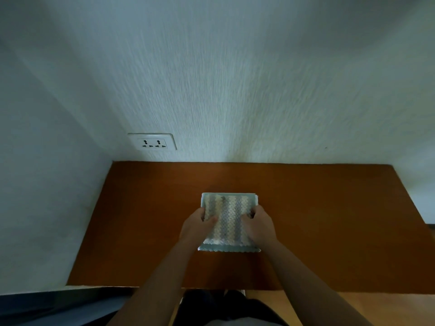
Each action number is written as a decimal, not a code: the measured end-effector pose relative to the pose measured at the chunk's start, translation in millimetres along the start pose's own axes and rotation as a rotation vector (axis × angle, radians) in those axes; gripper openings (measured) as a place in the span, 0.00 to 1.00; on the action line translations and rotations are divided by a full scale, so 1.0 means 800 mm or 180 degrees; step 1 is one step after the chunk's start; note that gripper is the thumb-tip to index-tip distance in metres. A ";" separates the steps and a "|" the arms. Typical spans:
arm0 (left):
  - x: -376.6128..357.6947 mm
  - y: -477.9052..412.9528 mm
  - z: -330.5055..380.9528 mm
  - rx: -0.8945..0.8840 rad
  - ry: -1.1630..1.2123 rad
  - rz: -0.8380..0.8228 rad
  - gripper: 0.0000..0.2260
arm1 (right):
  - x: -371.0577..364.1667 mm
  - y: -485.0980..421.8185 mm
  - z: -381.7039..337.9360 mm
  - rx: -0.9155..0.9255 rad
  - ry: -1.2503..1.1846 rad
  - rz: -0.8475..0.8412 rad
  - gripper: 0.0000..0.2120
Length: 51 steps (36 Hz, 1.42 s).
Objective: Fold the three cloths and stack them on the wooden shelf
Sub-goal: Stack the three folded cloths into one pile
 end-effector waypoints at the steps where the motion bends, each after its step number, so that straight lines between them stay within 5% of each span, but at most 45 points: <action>1: -0.001 0.000 0.001 -0.0013 -0.0102 0.0024 0.10 | 0.000 0.000 0.000 -0.0001 0.0025 0.0020 0.04; 27: -0.003 -0.006 -0.002 0.0000 -0.0972 0.0106 0.22 | 0.006 0.000 0.002 0.0172 0.0008 0.0006 0.06; 32: 0.020 0.001 0.002 0.0112 -0.0945 0.0660 0.19 | 0.021 -0.001 0.005 -0.0037 0.0029 0.0349 0.10; 36: 0.022 0.006 0.023 -0.0502 -0.1192 0.1327 0.12 | 0.032 0.000 -0.004 0.0224 0.0139 0.0876 0.08; 40: -0.001 0.014 0.049 -0.1438 -0.1597 0.1401 0.08 | 0.019 0.008 -0.032 0.1240 0.0910 0.1112 0.08; 43: -0.024 0.009 0.051 -0.1854 -0.2391 0.1176 0.14 | -0.006 0.012 -0.048 0.1643 0.1213 0.0800 0.16; 47: -0.045 0.002 0.035 -0.1601 -0.3065 0.0405 0.38 | -0.040 0.002 -0.042 0.1819 0.1836 0.0229 0.26; 51: -0.054 0.002 0.020 -0.1516 -0.3295 0.0169 0.32 | -0.049 -0.007 -0.023 0.1560 0.2200 -0.0122 0.28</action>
Point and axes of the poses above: each hand's wrist, its own y-axis away from the middle knuckle, its own x-axis out of the back of the hand, z = x × y, the point moved 4 cm from there along -y, towards the middle knuckle, and after that the axes turned 3 degrees about x, right-handed, at the moved point
